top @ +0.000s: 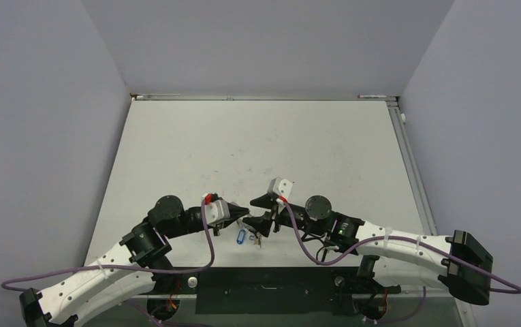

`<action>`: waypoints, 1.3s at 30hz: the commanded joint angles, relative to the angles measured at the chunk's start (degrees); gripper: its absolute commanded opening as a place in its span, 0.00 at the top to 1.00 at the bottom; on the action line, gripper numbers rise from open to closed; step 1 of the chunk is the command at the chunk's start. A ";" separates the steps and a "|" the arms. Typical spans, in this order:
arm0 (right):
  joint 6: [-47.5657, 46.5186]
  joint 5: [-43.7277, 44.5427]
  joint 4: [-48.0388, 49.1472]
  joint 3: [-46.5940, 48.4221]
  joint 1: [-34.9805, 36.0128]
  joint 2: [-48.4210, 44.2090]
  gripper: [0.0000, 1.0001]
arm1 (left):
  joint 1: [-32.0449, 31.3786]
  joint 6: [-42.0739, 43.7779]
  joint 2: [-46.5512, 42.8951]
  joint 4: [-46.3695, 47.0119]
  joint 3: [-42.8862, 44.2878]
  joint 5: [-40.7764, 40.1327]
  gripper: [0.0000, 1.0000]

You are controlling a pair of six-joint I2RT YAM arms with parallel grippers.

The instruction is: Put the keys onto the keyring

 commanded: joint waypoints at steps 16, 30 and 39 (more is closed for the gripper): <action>-8.42 -4.72 16.20 -3.97 1.21 -0.61 0.71 | 1.59 -5.39 -2.10 9.63 0.20 7.88 1.00; -12.48 -6.76 21.09 -7.30 1.15 -3.34 0.80 | 8.55 -17.16 0.49 18.29 0.10 21.92 1.00; -12.52 -5.07 21.95 -6.41 1.08 -2.50 0.78 | 8.59 -17.63 1.10 19.25 -0.41 25.22 1.00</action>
